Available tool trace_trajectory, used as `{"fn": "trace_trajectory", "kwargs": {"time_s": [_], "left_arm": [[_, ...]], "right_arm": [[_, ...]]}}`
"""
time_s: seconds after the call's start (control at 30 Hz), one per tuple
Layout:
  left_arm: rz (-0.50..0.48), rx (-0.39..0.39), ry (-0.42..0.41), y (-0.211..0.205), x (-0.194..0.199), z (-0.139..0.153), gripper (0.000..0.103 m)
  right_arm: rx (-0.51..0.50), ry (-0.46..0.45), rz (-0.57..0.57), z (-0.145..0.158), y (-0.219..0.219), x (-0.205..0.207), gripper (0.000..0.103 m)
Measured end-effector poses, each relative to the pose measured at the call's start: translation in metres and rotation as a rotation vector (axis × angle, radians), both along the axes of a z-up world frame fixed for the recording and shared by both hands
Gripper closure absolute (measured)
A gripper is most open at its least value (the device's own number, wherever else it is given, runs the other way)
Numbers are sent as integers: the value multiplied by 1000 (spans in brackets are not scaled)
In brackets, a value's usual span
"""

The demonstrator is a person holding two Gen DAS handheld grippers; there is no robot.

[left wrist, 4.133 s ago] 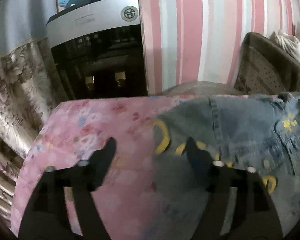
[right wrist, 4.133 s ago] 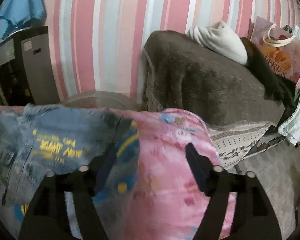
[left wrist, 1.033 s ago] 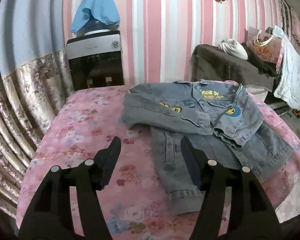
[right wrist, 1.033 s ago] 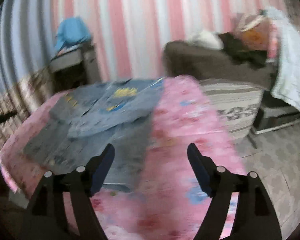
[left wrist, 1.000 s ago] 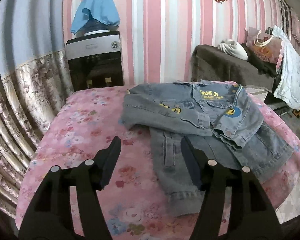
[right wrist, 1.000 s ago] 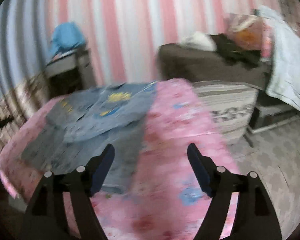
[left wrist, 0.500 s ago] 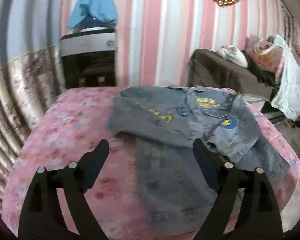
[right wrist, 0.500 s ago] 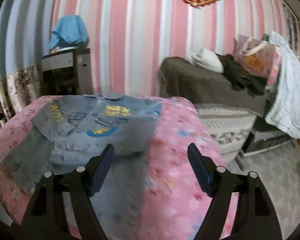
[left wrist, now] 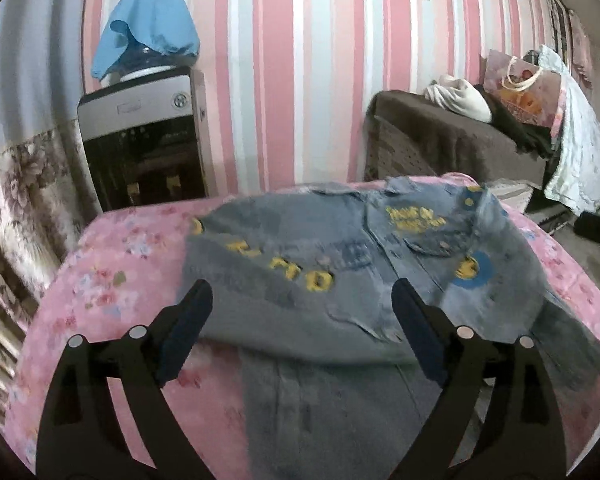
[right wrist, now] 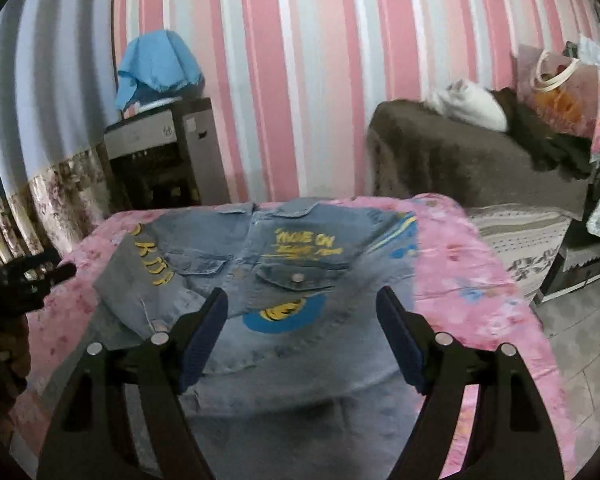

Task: Fold large clothes

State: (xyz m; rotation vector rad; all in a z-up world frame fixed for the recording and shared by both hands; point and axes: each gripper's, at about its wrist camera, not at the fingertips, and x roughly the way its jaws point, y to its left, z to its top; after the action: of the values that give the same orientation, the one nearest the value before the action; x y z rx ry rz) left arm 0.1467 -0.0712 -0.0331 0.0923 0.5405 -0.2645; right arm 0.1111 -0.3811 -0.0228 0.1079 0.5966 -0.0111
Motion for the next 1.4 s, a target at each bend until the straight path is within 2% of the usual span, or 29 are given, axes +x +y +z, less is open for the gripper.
{"fn": "trace_trajectory", "kwargs": {"time_s": [0.2, 0.37, 0.6, 0.93, 0.97, 1.0, 1.13, 1.17, 1.27, 1.4], "left_arm": [[53, 19, -39, 27, 39, -2, 10], [96, 29, -32, 52, 55, -15, 8], [118, 47, -16, 87, 69, -35, 7], [209, -8, 35, 138, 77, -45, 3], [211, -10, 40, 140, 78, -46, 3], [218, -8, 48, 143, 80, -47, 3], [218, -19, 59, 148, 80, -46, 3], [218, -20, 59, 148, 80, -46, 3], [216, -19, 64, 148, 78, -45, 3], [223, -3, 44, 145, 78, -35, 3]], "right_arm": [[47, 16, -6, -17, 37, 32, 26], [59, 47, -22, -35, 72, 51, 26], [5, 153, -36, -66, 123, 85, 26], [-29, 324, -58, -112, 161, 121, 29], [-27, 344, -52, -117, 162, 124, 34], [-24, 361, -45, -121, 164, 126, 47], [-17, 368, -28, -123, 169, 128, 67], [3, 355, -19, -119, 167, 127, 84], [22, 322, -13, -105, 162, 123, 91], [33, 254, -14, -70, 142, 120, 92]]}}
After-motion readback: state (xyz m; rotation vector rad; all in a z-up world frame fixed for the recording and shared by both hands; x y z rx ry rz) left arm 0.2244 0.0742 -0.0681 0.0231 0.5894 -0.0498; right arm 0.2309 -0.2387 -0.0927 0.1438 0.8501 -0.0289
